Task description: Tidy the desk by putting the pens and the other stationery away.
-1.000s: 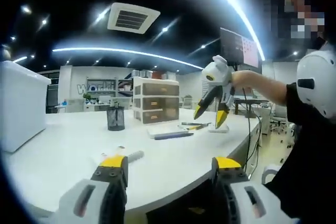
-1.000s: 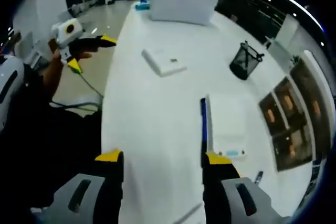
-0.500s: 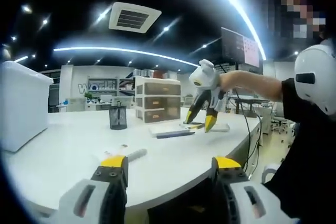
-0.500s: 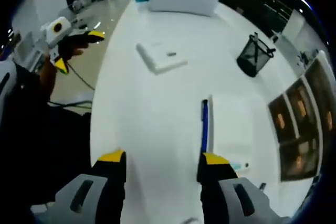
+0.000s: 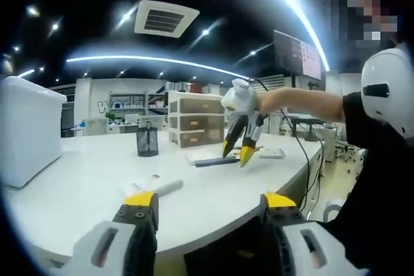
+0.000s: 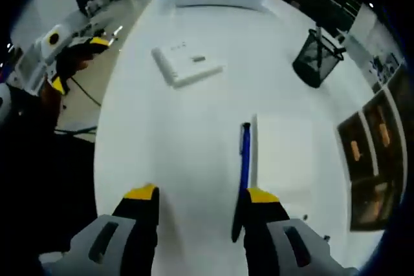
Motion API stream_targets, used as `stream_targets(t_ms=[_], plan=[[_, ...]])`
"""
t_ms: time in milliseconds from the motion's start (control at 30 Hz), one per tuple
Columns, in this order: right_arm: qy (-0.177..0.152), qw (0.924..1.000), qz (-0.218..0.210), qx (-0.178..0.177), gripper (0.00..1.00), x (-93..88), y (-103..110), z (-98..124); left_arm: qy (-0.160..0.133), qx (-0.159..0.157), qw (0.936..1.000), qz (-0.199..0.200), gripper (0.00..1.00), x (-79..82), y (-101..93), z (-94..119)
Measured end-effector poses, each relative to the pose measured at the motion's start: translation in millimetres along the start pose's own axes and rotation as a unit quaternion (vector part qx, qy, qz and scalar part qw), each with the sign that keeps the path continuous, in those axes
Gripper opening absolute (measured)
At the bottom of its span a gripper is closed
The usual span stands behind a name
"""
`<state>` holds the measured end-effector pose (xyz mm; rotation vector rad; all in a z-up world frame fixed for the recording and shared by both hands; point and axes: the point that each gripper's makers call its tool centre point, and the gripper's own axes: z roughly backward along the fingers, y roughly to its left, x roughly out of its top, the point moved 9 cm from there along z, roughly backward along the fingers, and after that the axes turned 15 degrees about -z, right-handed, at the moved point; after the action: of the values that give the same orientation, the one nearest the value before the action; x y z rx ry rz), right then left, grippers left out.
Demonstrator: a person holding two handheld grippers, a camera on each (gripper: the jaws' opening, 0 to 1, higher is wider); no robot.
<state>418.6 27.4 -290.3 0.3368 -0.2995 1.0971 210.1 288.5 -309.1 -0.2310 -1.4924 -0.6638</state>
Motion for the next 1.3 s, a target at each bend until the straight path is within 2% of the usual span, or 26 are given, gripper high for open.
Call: stream_targets(t_ms=[367, 733, 967, 1300], plan=[[0.003, 0.9999, -0.014, 0.001, 0.49, 1.4, -11.1, -7.5, 0.006, -0.006, 1.0, 0.005, 0.63, -4.7, -3.0, -3.5], [0.008, 0.9994, -0.03, 0.014, 0.46, 1.1, -13.5, -14.9, 0.006, -0.013, 0.9999, 0.005, 0.63, -4.3, -7.4, -7.1], [0.02, 0.9987, -0.043, 0.02, 0.37, 7.8, -22.3, -13.6, 0.008, -0.023, 0.9997, 0.001, 0.62, -2.5, -13.7, -12.6], [0.05, 0.9985, -0.02, -0.007, 0.22, 13.5, -28.4, -13.9, 0.011, -0.029, 0.9995, -0.002, 0.62, -1.1, -16.8, -14.1]])
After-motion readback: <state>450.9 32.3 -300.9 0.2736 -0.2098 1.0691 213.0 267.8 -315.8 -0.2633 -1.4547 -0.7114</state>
